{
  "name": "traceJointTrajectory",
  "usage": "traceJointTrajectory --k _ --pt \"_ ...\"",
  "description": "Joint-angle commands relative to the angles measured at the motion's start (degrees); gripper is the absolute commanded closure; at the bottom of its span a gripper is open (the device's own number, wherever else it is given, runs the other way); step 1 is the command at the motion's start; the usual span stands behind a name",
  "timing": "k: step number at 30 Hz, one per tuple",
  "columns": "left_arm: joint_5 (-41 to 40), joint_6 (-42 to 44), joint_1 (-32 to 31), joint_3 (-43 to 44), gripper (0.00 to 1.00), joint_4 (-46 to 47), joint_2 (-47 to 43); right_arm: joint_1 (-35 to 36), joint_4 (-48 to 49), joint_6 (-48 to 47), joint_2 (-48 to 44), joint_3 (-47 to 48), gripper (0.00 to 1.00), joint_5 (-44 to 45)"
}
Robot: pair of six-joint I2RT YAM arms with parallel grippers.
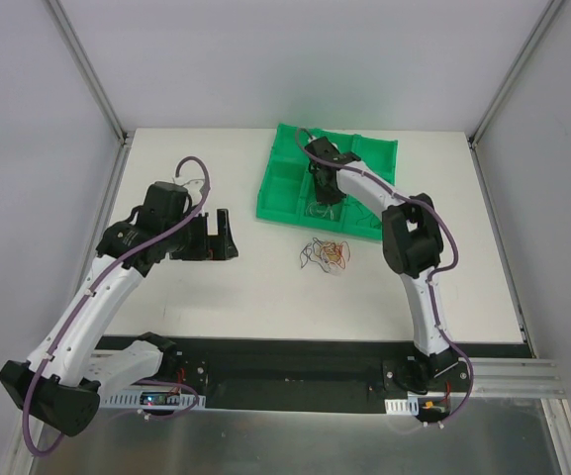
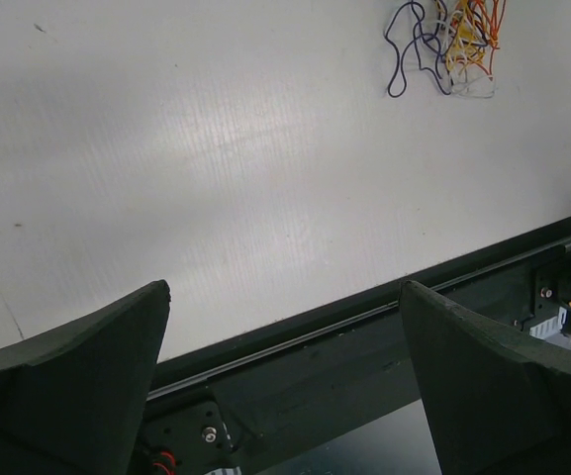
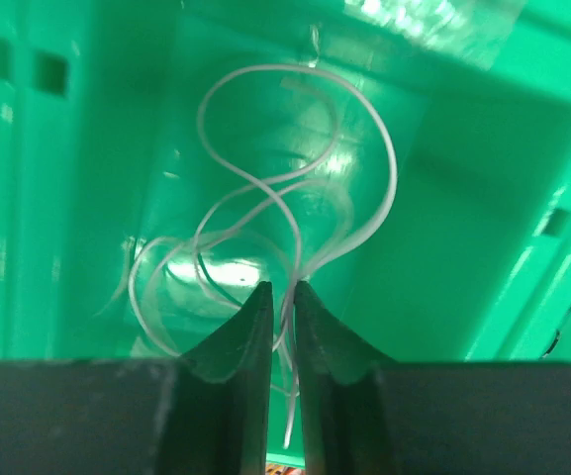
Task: Untangle the cables
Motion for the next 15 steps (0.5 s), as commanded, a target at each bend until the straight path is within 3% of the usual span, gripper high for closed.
traceJointTrajectory --k 1,5,8,12,15 --pt "2.2 -1.9 -0.2 1.9 0.01 -0.2 0.2 0.2 -0.1 1.0 -5.4 -1.5 0.75 -1.0" --pt "3.2 -3.1 -0.2 2.4 0.01 1.1 3.1 -0.2 -6.3 -0.5 -7.1 3.4 0.54 0.1" --pt "6.7 -3.8 -0.3 4.1 0.01 1.7 7.0 -0.2 -7.3 -2.3 -11.3 3.4 0.45 -1.3" --pt "10.6 -4.8 -0.3 3.8 0.11 4.8 11.5 -0.2 -7.9 -1.1 -19.0 -3.6 0.37 -4.8" --pt "15.0 -5.4 -0.4 4.1 0.23 7.5 16.9 -0.3 -4.1 -1.1 -26.6 -15.6 0.32 -10.5"
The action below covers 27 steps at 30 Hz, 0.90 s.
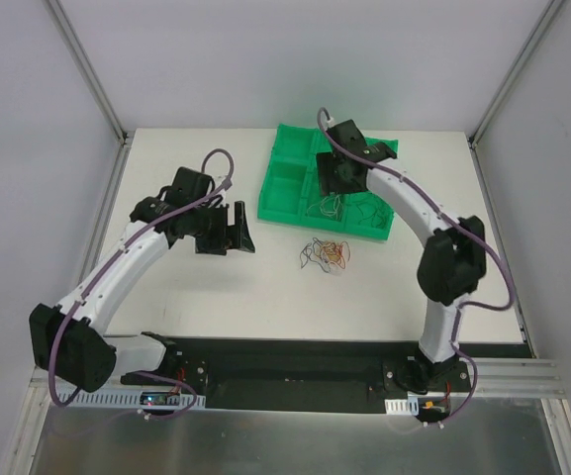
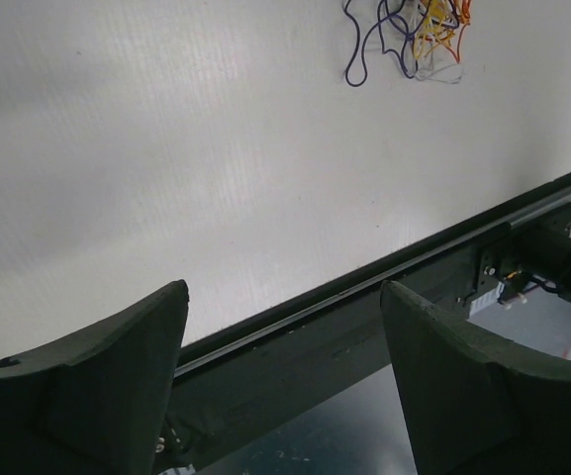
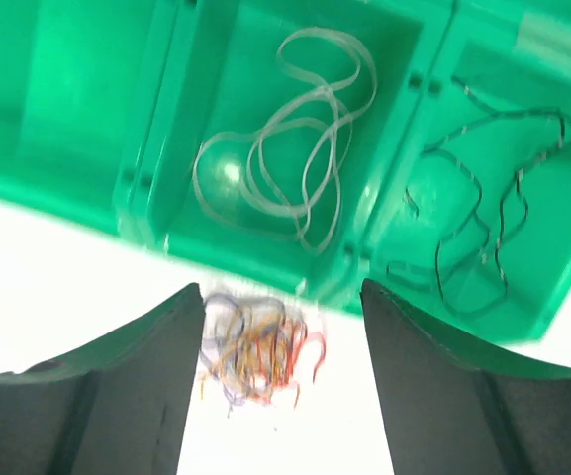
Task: Untangle the cables
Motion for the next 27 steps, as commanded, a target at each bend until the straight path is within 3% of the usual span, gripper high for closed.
traceJointTrajectory --k 1,5,11,16,27 --pt "7.9 -1.8 -0.5 2.1 0.27 5.0 6.6 -0.1 1.9 -0.2 -13.7 -14.8 0.32 -9.5" --pt "11.6 -1.1 -2.0 3.8 0.37 8.0 13.6 -0.1 5.3 0.1 -20.5 -29.2 0.31 -17.5" --pt "14.1 0.6 -7.7 8.5 0.36 13.6 25.9 -0.1 6.6 3.3 -25.6 -39.0 0.34 -21.1" --pt "16.8 -0.3 -9.9 14.7 0.51 15.4 37.6 -0.2 6.5 2.1 -27.8 -39.3 0.34 -23.3" --pt "19.0 -4.3 -11.0 20.4 0.60 15.4 49.3 -1.5 3.7 -2.3 -29.8 -38.6 0.35 -24.1"
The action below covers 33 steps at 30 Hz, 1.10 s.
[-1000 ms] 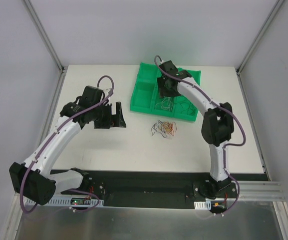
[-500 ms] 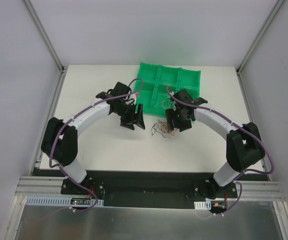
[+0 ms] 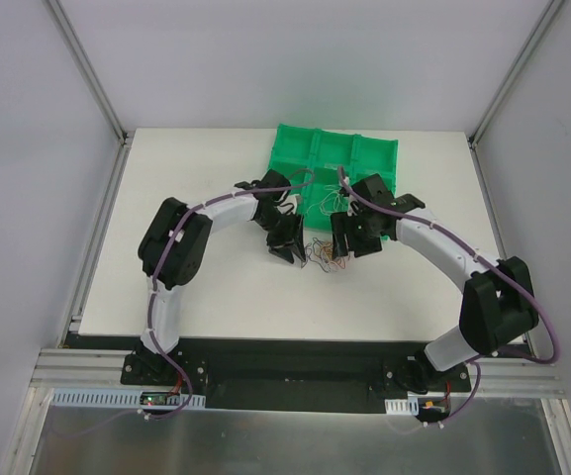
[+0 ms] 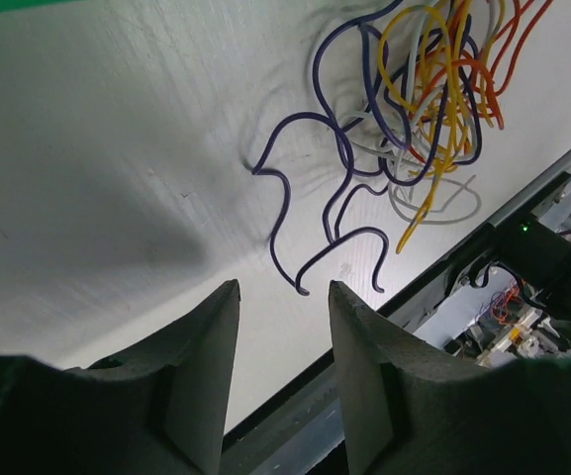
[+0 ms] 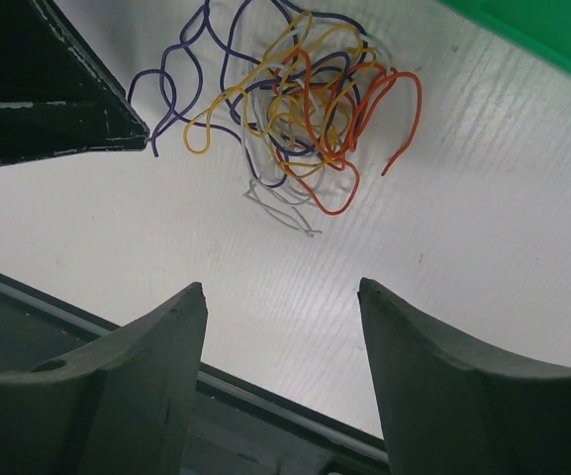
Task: Untangle the cables
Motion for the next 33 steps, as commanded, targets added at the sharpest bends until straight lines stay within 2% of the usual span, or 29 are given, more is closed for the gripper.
traceJointTrajectory --k 1,3,6,12,19,22,26,28,30,33 --pt "2.5 -1.5 -1.2 2.6 0.60 0.0 1.0 -0.8 -0.8 -2.1 -2.6 1.4 0.35 -1.3" --pt "2.4 -1.2 -1.8 3.2 0.60 0.0 1.5 -1.0 -0.9 -1.9 -2.7 1.3 0.34 -0.6" --pt "2.1 -1.1 -2.5 3.5 0.68 0.0 2.5 -1.8 -1.5 -1.0 -1.9 2.7 0.33 0.1" --pt "1.9 -1.1 -2.7 3.2 1.00 0.0 3.1 -2.4 -2.1 -0.1 0.3 5.6 0.32 -2.1" --pt "-2.0 1.1 -2.7 -5.5 1.00 -0.1 -10.4 -1.5 -0.6 0.4 4.1 5.3 0.29 -4.3" --pt "-2.5 1.5 -2.7 -9.2 1.00 -0.9 -16.4 0.6 -0.1 2.0 6.1 6.5 0.24 -3.8" --pt "-3.2 2.5 -2.7 -12.7 1.00 -2.7 -24.1 3.8 0.6 3.9 9.6 8.7 0.23 -2.1" --pt "-4.5 3.4 -2.7 -13.9 1.00 -3.8 -27.8 4.9 0.7 5.1 12.0 9.8 0.26 -1.2" --pt "-5.7 4.4 -2.7 -14.6 1.00 -5.0 -31.6 5.7 0.2 6.9 14.3 11.3 0.36 -0.4" --pt "-6.6 5.7 -2.7 -14.3 1.00 -6.8 -36.1 6.5 -0.2 8.8 16.8 13.2 0.41 0.2"
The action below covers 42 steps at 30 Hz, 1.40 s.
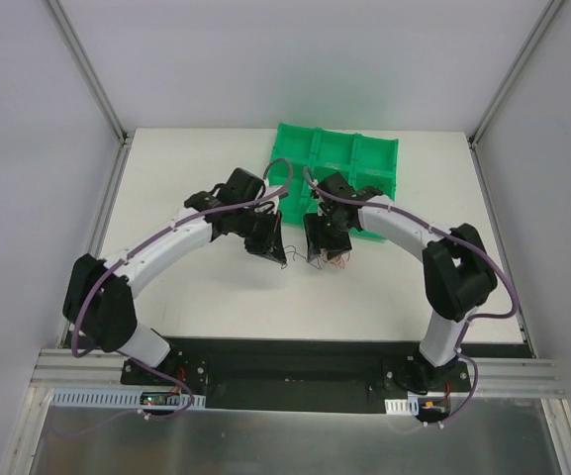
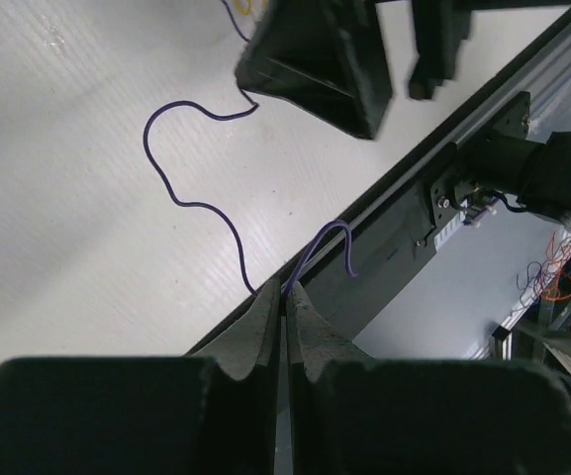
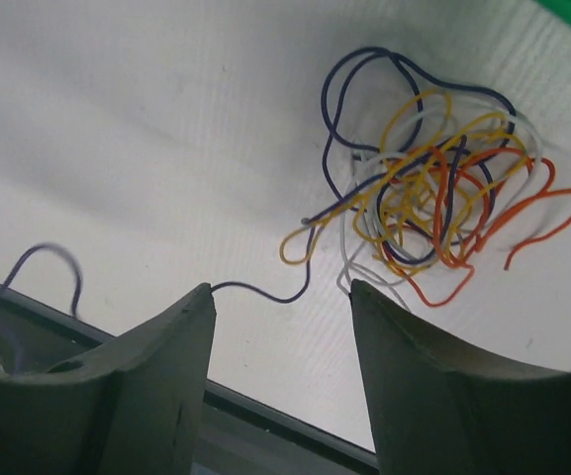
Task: Untangle the cables
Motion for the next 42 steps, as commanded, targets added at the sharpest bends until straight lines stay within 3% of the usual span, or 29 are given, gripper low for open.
traceJointTrajectory --k 1,9,14,21,35,42 --pt "-2.7 3.8 0.0 0.3 1.00 -4.4 -7.3 1.2 -0.4 4.4 3.1 4.3 0.41 2.4" --pt "-15.8 8.8 0.0 5.8 1.00 -6.9 -24.3 1.4 1.2 9.0 8.5 2.6 0.42 9.4" --pt "-35.6 11.3 0.0 13.1 1.00 -6.3 -34.8 0.7 2.0 9.4 8.2 0.0 0.42 10.2" --pt "-59.6 18.1 0.0 24.3 1.00 -1.6 -38.1 -0.4 2.1 10.7 6.9 -1.5 0.39 8.0" --pt "-71.2 27.8 0.0 34.0 1.00 12.7 -32.7 -4.0 1.6 8.3 1.0 -9.1 0.30 11.7" --pt "-73.9 40.4 0.0 40.8 1.00 21.4 -30.1 -5.6 0.8 7.0 0.0 -9.7 0.27 13.8"
